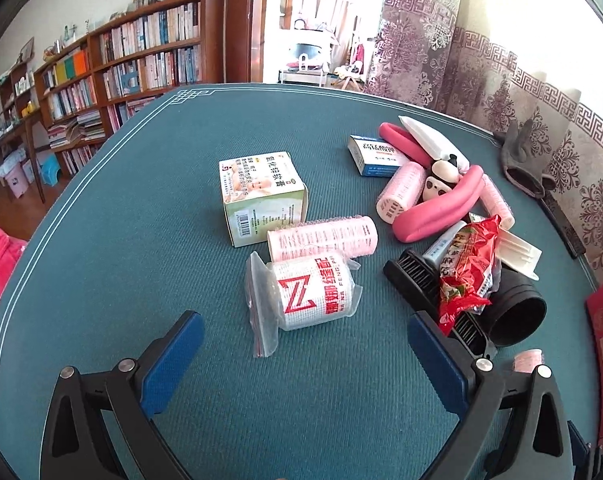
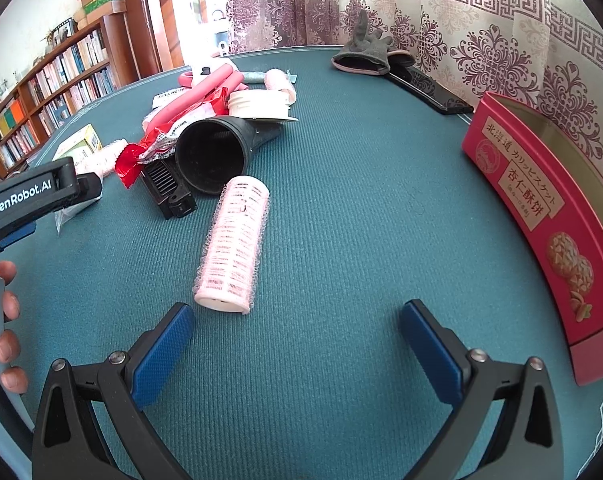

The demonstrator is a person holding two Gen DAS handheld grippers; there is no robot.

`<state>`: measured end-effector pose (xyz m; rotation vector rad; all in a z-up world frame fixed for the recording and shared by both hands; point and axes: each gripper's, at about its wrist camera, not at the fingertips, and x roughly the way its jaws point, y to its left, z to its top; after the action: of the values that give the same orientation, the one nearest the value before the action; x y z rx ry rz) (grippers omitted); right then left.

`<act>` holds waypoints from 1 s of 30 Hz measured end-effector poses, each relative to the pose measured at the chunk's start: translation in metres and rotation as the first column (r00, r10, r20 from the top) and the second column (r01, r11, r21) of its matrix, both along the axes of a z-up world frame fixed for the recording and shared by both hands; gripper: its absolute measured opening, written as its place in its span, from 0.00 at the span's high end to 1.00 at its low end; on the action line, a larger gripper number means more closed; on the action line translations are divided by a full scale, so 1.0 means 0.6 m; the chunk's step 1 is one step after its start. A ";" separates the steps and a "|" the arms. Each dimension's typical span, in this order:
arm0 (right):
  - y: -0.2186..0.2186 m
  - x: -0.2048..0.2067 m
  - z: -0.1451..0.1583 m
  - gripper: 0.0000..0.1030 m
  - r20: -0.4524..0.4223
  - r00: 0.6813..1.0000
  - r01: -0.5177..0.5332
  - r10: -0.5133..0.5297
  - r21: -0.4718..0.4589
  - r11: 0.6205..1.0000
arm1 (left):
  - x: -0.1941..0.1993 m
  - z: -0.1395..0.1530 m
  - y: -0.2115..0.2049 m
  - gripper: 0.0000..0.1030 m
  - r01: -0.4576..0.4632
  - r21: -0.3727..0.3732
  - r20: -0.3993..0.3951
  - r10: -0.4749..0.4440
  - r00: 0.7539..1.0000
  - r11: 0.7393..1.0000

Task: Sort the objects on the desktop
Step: 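Move the left tool toward the bagged white tape roll, then grasp the bagged tape roll with the left tool while the right tool grasps a pink roller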

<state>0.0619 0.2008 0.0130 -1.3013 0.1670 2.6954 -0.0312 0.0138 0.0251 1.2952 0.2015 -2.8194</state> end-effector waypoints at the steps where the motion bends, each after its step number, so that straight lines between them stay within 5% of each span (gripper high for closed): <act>1: 0.000 0.000 0.000 0.00 -0.002 1.000 0.000 0.000 -0.002 1.000 | -0.008 -0.002 -0.005 0.00 -0.018 0.020 0.009 0.018 1.000 1.000; 5: -0.001 -0.001 -0.001 0.00 -0.001 1.000 0.001 -0.001 0.001 1.000 | -0.044 -0.027 -0.020 0.00 -0.081 0.055 0.088 0.076 0.993 0.995; 9: -0.002 0.000 -0.002 0.00 0.000 1.000 0.001 -0.001 0.004 1.000 | -0.058 -0.040 -0.002 0.00 -0.105 -0.080 0.048 0.109 0.993 0.991; 22: -0.003 0.000 -0.003 0.00 0.005 1.000 -0.007 0.007 0.012 1.000 | -0.048 -0.042 -0.005 0.00 -0.102 -0.059 0.031 0.104 0.994 0.993; 25: -0.002 0.001 -0.003 0.00 0.007 1.000 -0.015 0.015 0.014 1.000 | -0.038 -0.034 -0.012 0.00 -0.069 0.040 -0.017 0.069 0.997 0.997; 28: -0.005 -0.001 -0.003 0.00 0.012 1.000 -0.022 0.021 0.021 1.000 | -0.037 -0.033 -0.016 0.16 -0.053 0.067 -0.033 0.056 0.998 0.996; 30: -0.006 -0.001 -0.002 0.00 0.022 0.999 -0.047 0.046 0.026 0.999 | -0.034 -0.030 -0.021 0.47 -0.031 0.095 -0.049 0.036 0.998 0.995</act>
<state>0.0615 0.1975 0.0120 -1.3417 0.0989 2.7116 -0.0517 0.0009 0.0070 1.2246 0.3580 -2.8484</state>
